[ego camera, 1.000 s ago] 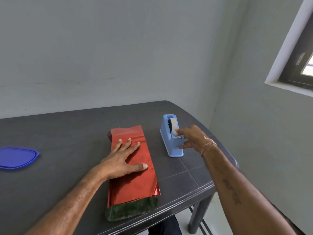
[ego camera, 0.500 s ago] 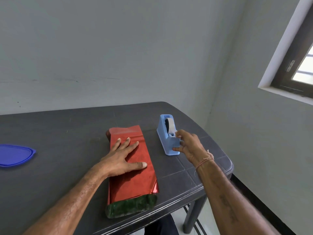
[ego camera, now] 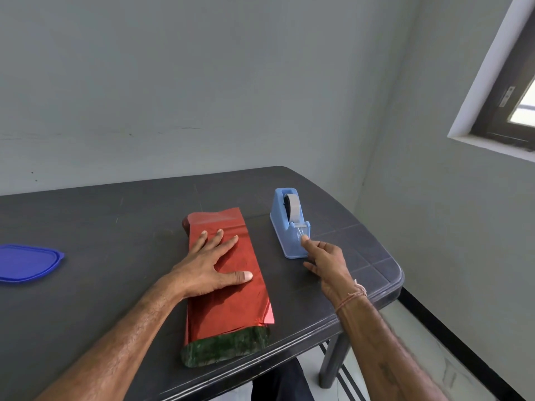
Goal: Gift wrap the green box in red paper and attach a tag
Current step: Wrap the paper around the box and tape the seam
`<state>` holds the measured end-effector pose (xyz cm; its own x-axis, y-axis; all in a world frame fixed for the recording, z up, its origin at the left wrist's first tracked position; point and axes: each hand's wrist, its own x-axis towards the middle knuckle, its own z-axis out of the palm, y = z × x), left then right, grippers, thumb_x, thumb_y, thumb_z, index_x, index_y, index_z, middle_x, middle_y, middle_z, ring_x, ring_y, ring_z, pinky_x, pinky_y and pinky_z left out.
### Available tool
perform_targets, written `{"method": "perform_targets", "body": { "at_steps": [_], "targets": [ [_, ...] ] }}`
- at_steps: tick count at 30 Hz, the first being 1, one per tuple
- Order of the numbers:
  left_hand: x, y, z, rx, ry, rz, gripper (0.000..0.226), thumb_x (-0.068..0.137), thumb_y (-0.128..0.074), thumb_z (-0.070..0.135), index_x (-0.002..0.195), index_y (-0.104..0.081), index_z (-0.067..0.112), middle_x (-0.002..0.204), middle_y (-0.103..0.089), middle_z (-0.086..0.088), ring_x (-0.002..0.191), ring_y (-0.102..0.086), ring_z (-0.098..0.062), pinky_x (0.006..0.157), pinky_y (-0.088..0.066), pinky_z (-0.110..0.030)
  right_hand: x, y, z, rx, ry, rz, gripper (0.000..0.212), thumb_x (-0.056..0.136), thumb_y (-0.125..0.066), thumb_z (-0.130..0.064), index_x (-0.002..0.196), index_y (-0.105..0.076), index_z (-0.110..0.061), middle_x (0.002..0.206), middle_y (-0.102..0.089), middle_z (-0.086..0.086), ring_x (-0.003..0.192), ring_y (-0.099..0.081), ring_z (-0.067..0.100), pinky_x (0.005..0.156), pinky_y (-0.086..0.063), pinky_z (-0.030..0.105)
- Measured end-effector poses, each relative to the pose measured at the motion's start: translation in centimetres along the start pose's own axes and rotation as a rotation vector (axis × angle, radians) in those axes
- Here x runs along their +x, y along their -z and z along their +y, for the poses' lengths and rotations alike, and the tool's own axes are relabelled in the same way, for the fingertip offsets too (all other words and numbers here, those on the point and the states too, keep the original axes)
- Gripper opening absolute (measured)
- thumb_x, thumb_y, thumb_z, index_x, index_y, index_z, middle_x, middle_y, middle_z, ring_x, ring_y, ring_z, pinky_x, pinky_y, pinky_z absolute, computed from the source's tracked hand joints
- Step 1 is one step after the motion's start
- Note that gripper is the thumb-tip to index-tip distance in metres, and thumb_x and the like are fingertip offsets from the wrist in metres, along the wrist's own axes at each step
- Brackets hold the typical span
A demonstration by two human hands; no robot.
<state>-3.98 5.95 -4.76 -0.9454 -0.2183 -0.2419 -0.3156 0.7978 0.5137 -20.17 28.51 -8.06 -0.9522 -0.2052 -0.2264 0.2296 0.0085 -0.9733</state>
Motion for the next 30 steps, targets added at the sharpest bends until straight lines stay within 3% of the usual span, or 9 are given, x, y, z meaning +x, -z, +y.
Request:
{"method": "perform_targets", "body": {
  "at_steps": [7, 14, 16, 19, 23, 27, 30],
  "targets": [
    [0.0, 0.1, 0.0, 0.002, 0.002, -0.007, 0.135, 0.040, -0.041, 0.107, 0.158, -0.004, 0.053, 0.166, 0.019, 0.021, 0.151, 0.029, -0.010, 0.126, 0.002, -0.052, 0.3, -0.1, 0.8, -0.001, 0.043, -0.007, 0.023, 0.093, -0.075, -0.030, 0.090, -0.073, -0.007, 0.086, -0.069, 0.004, 0.071, -0.056, 0.012, 0.066, -0.052, 0.026],
    [0.2, 0.1, -0.2, 0.008, 0.010, -0.011, 0.126, 0.048, -0.046, 0.103, 0.157, -0.005, 0.054, 0.166, 0.017, 0.022, 0.151, 0.028, -0.010, 0.127, 0.003, -0.048, 1.5, -0.9, 2.2, -0.204, 0.131, 0.175, 0.017, 0.088, -0.080, -0.020, 0.078, -0.076, -0.006, 0.080, -0.073, 0.005, 0.051, -0.063, 0.005, 0.069, -0.061, 0.026],
    [0.2, 0.1, -0.2, 0.010, 0.009, -0.010, 0.125, 0.049, -0.046, 0.101, 0.158, -0.005, 0.054, 0.166, 0.018, 0.022, 0.151, 0.028, -0.010, 0.127, 0.003, -0.049, 1.5, -0.9, 2.4, -0.196, 0.127, 0.186, 0.017, 0.088, -0.080, -0.019, 0.078, -0.076, -0.007, 0.081, -0.074, 0.006, 0.055, -0.065, 0.006, 0.074, -0.063, 0.028],
    [0.0, 0.2, -0.1, 0.007, 0.007, -0.018, 0.133, 0.042, -0.042, 0.106, 0.158, -0.005, 0.053, 0.166, 0.017, 0.021, 0.151, 0.028, -0.010, 0.127, 0.003, -0.049, 0.9, -0.1, 2.4, -0.115, 0.081, 0.065, 0.018, 0.094, -0.074, -0.022, 0.085, -0.074, -0.006, 0.089, -0.074, 0.009, 0.071, -0.069, 0.012, 0.082, -0.064, 0.034],
    [0.0, 0.4, 0.0, 0.002, 0.016, -0.031, 0.139, 0.036, -0.042, 0.109, 0.158, -0.005, 0.054, 0.166, 0.017, 0.022, 0.151, 0.028, -0.010, 0.126, 0.005, -0.049, -1.9, 1.2, 1.4, -0.061, 0.108, -0.211, 0.028, 0.102, -0.062, -0.031, 0.100, -0.069, -0.003, 0.100, -0.072, 0.012, 0.089, -0.069, 0.017, 0.071, -0.061, 0.027],
    [-0.2, 0.5, 0.4, 0.016, 0.029, -0.062, 0.141, 0.037, -0.049, 0.105, 0.158, -0.002, 0.052, 0.166, 0.020, 0.021, 0.151, 0.030, -0.012, 0.125, 0.008, -0.048, -4.0, 1.1, -2.6, -0.336, 0.199, -0.561, 0.039, 0.103, -0.054, -0.042, 0.113, -0.070, -0.008, 0.117, -0.072, 0.004, 0.106, -0.070, 0.018, 0.082, -0.060, 0.030],
    [-0.2, 0.7, 0.5, 0.017, 0.041, -0.080, 0.148, 0.031, -0.053, 0.106, 0.158, 0.000, 0.052, 0.165, 0.022, 0.021, 0.150, 0.032, -0.012, 0.126, 0.008, -0.050, -4.5, -0.6, -5.9, -0.589, 0.279, -0.760, 0.042, 0.104, -0.051, -0.043, 0.115, -0.067, -0.006, 0.112, -0.071, -0.002, 0.109, -0.068, 0.017, 0.090, -0.058, 0.036]
  ]
}}
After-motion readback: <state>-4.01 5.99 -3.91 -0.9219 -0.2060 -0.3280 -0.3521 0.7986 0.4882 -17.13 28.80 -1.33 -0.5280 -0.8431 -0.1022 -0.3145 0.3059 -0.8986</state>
